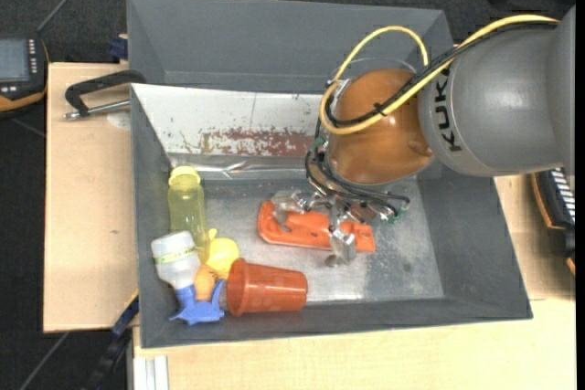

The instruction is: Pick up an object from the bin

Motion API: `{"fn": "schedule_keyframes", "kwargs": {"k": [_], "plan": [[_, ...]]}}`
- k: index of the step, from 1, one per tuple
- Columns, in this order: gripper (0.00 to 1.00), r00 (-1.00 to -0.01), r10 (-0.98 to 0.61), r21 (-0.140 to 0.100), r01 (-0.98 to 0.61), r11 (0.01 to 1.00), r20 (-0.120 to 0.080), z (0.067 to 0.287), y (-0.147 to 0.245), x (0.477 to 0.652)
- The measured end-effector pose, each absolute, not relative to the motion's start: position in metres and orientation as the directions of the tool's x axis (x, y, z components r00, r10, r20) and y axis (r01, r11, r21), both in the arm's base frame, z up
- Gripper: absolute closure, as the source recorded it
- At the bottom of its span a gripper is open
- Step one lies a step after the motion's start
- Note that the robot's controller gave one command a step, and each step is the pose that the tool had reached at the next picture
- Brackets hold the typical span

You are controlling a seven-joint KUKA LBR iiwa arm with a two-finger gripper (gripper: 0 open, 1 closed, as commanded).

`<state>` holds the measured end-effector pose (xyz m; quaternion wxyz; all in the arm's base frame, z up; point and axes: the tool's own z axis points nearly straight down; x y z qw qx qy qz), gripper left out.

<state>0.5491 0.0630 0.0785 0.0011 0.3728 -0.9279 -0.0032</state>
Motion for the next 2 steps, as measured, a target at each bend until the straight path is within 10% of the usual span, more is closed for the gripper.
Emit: {"fn": "schedule_keyframes", "kwargs": {"k": [1, 2], "plan": [[0.0, -0.781, -0.625, 0.006, -0.625, 0.781, -0.003, 0.078, 0.062, 0.555], [1.0, -0.438, -0.899, -0.003, -0.899, 0.438, -0.012, 0.074, 0.076, 0.555]]}}
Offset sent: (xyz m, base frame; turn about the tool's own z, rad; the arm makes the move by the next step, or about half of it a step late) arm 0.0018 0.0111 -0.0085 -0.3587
